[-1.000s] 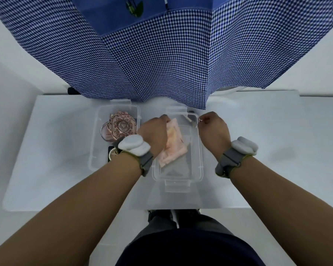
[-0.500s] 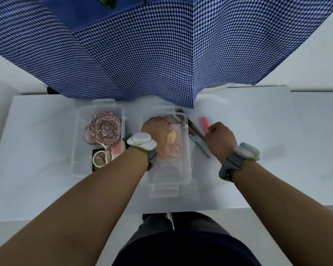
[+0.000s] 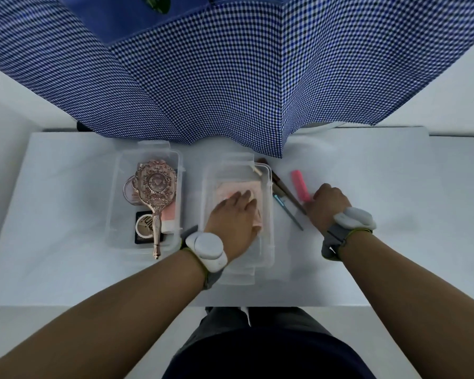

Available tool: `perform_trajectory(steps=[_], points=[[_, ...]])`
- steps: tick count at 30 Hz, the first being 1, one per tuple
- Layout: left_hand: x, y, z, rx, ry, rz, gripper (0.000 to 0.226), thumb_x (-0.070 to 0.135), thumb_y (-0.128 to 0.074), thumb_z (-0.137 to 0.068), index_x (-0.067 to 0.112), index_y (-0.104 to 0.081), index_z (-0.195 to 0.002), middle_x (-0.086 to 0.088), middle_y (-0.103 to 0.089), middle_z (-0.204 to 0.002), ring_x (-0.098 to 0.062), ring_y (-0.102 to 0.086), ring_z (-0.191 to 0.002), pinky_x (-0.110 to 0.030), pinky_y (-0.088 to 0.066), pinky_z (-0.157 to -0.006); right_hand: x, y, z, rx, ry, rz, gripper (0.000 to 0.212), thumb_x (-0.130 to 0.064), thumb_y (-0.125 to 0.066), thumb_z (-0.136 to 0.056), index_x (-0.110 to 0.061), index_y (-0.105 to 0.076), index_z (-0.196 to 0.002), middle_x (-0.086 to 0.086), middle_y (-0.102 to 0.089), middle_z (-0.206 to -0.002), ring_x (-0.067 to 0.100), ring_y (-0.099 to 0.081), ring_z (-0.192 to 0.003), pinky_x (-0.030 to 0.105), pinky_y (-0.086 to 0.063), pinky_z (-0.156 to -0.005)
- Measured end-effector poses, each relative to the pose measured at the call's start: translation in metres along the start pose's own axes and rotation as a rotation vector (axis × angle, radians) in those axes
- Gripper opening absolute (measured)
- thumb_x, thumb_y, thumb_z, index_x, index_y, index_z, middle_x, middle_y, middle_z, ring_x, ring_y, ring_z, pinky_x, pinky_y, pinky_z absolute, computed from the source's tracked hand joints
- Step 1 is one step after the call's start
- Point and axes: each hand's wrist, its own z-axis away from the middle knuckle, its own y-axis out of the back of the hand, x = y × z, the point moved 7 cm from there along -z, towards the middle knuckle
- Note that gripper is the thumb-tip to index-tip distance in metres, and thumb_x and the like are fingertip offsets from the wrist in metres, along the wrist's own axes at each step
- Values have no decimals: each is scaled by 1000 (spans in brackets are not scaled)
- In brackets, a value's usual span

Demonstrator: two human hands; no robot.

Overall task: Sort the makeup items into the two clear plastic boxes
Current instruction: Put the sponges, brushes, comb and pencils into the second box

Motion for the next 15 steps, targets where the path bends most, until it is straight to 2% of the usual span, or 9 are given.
perform_trajectory(steps=[4, 10, 13, 15], points=[[0, -20, -2, -100, -24, -54, 69, 38, -47, -96, 13, -17, -154, -6, -9, -165, -26, -13, -152, -43, -29, -117, 0, -3, -6, -13, 29, 4, 28, -39, -56, -86, -11, -58, -79, 16, -67, -93, 33, -67, -83, 28, -38, -59], [-7, -20, -17, -96, -24, -58, 67, 27, -44, -99, 14, -11, -156, -3, 0, -166, -24, -3, -153, -41, -22, -120, 2, -6, -8, -33, 125, 18, 36, -34, -59, -82, -21, -38, -57, 12, -64, -83, 31, -65, -73, 23, -33, -55], [-6, -19, -18, -88, -23, -51, 68, 26, -47, -98, 14, -12, -156, -4, -1, -166, -24, -3, -153, -40, -21, -121, 6, -8, -7, -103, 92, 9, 37, -39, -59, -80, -19, -45, -51, 2, -57, -58, 19, -52, -47, 16, -26, -45], [-7, -17, -15, -77, -19, -40, 69, 28, -49, -97, 13, -15, -155, -4, -4, -165, -23, -5, -153, -39, -22, -121, 7, -8, -4, -142, 82, 3, 40, -37, -59, -80, -17, -47, -48, -2, -49, -46, 13, -45, -39, 14, -23, -41]])
